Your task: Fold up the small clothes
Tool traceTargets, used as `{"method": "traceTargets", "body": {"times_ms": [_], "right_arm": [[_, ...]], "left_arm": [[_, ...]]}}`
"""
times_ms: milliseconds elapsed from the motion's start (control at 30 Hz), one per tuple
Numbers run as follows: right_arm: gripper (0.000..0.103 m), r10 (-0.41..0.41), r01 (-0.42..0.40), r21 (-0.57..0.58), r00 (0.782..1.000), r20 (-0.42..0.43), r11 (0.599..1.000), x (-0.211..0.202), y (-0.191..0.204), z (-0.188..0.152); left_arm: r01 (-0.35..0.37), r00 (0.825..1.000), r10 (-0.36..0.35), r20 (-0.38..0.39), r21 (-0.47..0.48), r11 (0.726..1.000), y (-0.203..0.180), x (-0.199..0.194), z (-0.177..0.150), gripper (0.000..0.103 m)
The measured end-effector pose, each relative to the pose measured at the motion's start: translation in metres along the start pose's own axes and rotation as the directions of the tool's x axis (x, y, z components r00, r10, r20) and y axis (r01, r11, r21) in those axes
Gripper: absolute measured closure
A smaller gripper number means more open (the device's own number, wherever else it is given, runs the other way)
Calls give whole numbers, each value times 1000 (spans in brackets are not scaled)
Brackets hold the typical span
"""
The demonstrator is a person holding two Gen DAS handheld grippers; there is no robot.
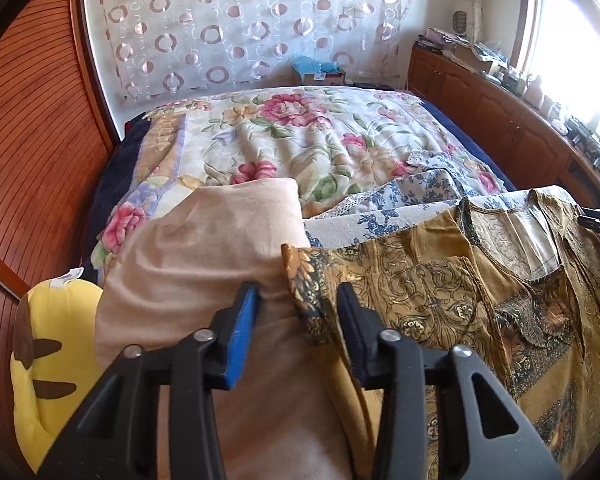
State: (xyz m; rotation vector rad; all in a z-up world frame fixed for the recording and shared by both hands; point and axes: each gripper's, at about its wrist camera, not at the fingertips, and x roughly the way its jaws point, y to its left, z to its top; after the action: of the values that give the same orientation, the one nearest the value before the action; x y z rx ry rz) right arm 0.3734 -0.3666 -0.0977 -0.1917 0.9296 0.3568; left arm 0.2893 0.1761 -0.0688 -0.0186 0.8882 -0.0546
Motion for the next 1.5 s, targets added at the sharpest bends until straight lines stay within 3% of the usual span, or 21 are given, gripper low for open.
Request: {"method": "traceTargets", "body": {"times_ms": [100, 133, 200, 300, 333, 433, 667, 833, 1133, 1333, 1500], "right_arm": [[48, -11, 11, -13, 1000, 0, 1000, 1, 4, 1], [49, -15, 15, -16, 1000, -1, 1000, 2, 5, 2], [56, -16, 16, -26, 1000, 1, 1000, 2, 9, 3], [76, -52, 53, -72, 999, 10, 996, 1, 19, 5], [89, -59, 60, -88, 998, 15, 994, 0, 23, 4], [100, -86, 92, -114, 995, 53, 989, -9, 32, 3], [103, -40, 55, -91, 986, 162, 994, -57, 45, -1], [103, 0, 21, -92, 975, 222, 996, -109, 63, -26], [103, 47, -15, -122, 963, 264, 992, -197, 97, -117], [103, 58, -40, -81, 971, 231, 996, -228, 99, -190], [103, 51, -43, -48, 980, 194, 998, -250, 94, -229]], "left_arm": [[0, 1000, 0, -4, 9, 1000, -1, 2, 1, 79], [5, 1000, -5, -1, 16, 1000, -3, 2, 1, 88], [-9, 1000, 9, 9, 36, 999, -7, -1, 1, 96], [-16, 999, 14, 45, 55, 998, -12, -14, 0, 103], [-10, 998, 6, 58, 59, 998, -14, -19, 0, 103], [8, 992, -18, 126, 81, 997, -26, -45, -3, 103], [66, 972, -86, 220, 98, 993, -48, -106, -23, 103], [80, 959, -106, 261, 106, 991, -55, -158, -67, 103], [63, 953, -78, 294, 60, 996, -42, -218, -163, 103], [64, 955, -53, 292, -28, 998, -23, -244, -226, 103], [70, 960, -55, 275, -46, 996, -23, -263, -254, 103]]}}
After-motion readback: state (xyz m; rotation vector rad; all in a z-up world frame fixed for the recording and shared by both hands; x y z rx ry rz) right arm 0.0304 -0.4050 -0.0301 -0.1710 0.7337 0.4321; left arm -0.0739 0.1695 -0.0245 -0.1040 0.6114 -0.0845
